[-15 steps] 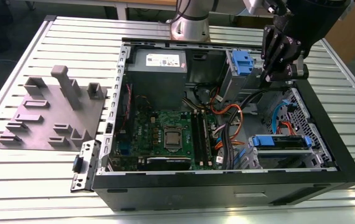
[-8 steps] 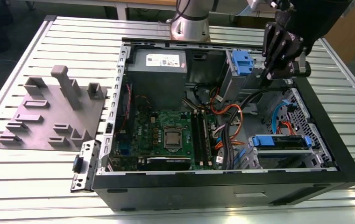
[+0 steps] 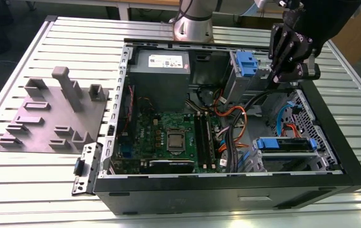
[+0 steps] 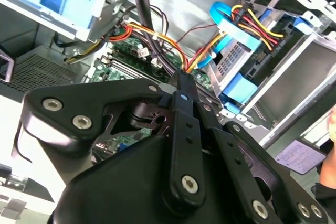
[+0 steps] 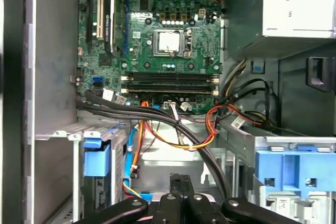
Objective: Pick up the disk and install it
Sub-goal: 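Insert the second disk wire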
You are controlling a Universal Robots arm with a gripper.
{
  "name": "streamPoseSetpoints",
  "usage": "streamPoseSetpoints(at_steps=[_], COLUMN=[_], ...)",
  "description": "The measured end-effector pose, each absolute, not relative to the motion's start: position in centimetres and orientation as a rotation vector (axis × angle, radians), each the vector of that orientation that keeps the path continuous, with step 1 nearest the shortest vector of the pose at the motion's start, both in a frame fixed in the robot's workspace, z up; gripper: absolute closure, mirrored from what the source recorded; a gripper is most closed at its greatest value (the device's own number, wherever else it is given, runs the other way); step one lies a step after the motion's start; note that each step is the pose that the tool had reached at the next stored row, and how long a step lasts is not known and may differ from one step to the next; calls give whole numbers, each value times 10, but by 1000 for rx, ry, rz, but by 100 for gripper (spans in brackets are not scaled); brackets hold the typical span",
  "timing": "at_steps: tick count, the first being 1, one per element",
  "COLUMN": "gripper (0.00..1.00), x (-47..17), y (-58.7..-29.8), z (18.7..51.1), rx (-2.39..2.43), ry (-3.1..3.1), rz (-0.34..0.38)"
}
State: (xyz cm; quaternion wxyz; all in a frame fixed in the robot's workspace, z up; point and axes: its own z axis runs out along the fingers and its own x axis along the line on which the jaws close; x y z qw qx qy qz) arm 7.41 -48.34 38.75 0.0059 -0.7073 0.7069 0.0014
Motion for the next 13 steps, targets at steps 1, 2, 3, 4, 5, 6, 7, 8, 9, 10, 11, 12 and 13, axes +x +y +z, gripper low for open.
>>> streamPoseSetpoints(at_steps=[1,2,3,4,5,6,7,8,9,10,11,12,13], gripper=[89,89,89,89,89,89,89,89,89,89,89,89,89], x=[74,74,75,75,76,78,80,82,84,87,89,91,92], y=[-485,-486,-486,-487,-487,-487,-487,-487,-487,-487,-487,-487,-487], z=[387,387,387,387,387,387,387,387,387,387,387,387,387], rx=[-2215,-2216,-2217,-2218,-2220,-2222,-2223,-2225,-2227,-2228,-2229,-2230,-2230], ry=[2214,2216,2217,2218,2220,2223,2225,2227,2229,2232,2234,2236,2237], rz=[2,-1,-4,-8,-11,-16,-20,-24,-29,-33,-37,-40,-42])
